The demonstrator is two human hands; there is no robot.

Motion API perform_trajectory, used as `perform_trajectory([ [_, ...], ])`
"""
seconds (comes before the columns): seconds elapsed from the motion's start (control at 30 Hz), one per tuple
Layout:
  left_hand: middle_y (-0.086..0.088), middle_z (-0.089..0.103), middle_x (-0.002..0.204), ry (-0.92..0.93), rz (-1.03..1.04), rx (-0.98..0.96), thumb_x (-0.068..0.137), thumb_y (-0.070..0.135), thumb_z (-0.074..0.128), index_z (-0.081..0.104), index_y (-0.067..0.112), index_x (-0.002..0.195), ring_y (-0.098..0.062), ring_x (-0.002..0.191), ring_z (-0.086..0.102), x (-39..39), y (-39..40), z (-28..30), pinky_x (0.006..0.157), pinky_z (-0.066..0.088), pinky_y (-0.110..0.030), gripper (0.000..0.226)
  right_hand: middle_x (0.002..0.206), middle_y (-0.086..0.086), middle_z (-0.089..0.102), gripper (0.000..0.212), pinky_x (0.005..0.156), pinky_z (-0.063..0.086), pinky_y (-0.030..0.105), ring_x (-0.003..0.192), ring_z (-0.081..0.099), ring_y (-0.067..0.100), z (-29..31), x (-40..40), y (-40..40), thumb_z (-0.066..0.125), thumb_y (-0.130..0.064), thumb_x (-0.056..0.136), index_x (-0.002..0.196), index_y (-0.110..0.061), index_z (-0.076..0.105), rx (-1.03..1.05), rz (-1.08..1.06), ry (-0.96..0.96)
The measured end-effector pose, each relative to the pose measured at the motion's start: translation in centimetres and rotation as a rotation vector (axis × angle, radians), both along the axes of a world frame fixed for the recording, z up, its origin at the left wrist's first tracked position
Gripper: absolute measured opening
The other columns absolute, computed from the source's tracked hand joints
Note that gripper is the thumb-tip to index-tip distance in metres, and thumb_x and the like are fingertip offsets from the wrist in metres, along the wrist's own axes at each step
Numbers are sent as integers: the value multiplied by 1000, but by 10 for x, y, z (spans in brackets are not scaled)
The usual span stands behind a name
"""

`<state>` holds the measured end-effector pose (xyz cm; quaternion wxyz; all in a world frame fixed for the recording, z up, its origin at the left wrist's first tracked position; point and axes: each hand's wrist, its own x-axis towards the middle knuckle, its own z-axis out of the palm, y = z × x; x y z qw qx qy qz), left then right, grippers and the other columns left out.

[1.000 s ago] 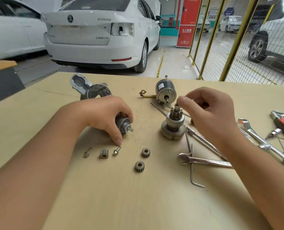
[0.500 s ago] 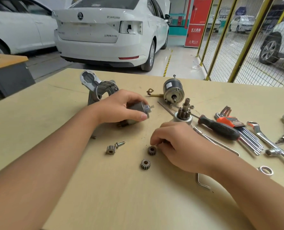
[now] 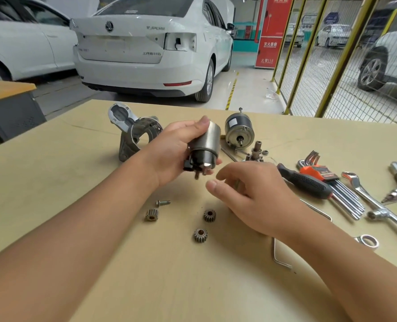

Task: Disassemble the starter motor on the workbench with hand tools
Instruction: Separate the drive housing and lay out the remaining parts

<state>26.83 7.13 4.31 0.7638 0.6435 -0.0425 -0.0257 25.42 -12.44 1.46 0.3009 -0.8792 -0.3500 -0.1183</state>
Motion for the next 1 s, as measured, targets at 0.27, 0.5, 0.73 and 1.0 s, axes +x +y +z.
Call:
perform_trajectory([
  [0.27, -12, 65, 73, 53, 95, -117, 75, 41, 82, 64, 8, 90, -31, 73, 67, -12, -32, 6, 60, 60, -38, 41, 50, -6, 54, 53, 43, 32, 14, 43, 47, 5, 8, -8, 1, 57, -70, 83, 52, -27, 52, 354, -90, 71],
  [0.5, -11, 70, 71, 33, 119, -257, 77, 37, 84, 79, 16, 57, -26, 69, 71, -16, -43, 8, 71, 63, -39, 30, 56, -7, 52, 65, 51, 38, 21, 57, 50, 10, 7, -9, 0, 56, -86, 68, 78, -22, 56, 327, -155, -14],
  [0.73, -3, 72, 77, 99, 113, -89, 84, 51, 78, 77, 22, 66, -21, 63, 69, -18, -41, 9, 61, 55, -29, 34, 54, -10, 50, 40, 49, 33, 12, 55, 49, 2, 10, -12, 3, 56, -62, 83, 73, -23, 52, 509, -177, -121],
  [1.0, 6, 57, 57, 264, -144, -318, 77, 61, 68, 71, 21, 71, -3, 35, 43, -17, -44, 6, 30, 33, -12, 41, 60, -4, 60, 30, 49, 38, 19, 52, 52, 9, 17, -7, -4, 71, -45, 87, 84, -18, 57, 628, -101, -225],
])
